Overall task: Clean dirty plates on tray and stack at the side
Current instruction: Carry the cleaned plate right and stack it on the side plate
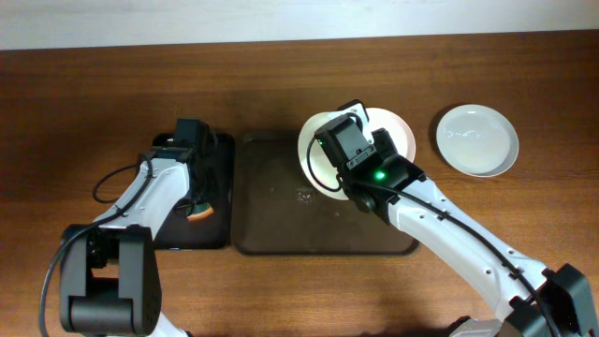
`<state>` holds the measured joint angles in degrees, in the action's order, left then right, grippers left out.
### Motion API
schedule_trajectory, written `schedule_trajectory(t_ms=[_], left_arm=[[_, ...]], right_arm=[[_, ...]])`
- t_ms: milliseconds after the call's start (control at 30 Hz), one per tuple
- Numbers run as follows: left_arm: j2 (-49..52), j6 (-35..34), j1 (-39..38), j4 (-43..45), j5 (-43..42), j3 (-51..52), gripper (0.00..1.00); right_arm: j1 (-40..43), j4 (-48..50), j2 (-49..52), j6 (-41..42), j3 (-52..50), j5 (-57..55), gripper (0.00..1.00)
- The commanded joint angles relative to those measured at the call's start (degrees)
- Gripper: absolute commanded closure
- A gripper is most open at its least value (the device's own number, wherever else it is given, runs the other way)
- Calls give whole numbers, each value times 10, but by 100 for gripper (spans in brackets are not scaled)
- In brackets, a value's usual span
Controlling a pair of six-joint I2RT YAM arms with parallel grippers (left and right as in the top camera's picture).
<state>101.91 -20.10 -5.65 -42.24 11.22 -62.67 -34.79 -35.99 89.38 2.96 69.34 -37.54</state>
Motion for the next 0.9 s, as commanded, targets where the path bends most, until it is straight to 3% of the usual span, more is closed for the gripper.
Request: schedule_trajectory(t_ms=[0, 133, 233, 333, 500, 667, 867], left_arm=[[6, 9, 2, 1, 12, 4, 100], [6, 9, 2, 1, 12, 4, 100], [6, 9, 2, 1, 12, 4, 100], [6, 9, 2, -1, 12, 4, 100], [6, 9, 2, -1, 10, 4, 100], [6, 9, 2, -1, 0, 4, 100], [6, 9, 2, 0, 0, 4, 100]], right_arm=[[-5, 0, -13, 2, 11, -77, 96], [-5, 5, -13, 5, 11, -102, 96], [14, 6, -14, 94, 11, -37, 96], [101, 6, -15, 166, 11, 199, 96], [273, 1, -15, 248, 11, 381, 96], [465, -40, -8, 297, 11, 417, 96], [594, -19, 27, 320, 11, 421, 96]])
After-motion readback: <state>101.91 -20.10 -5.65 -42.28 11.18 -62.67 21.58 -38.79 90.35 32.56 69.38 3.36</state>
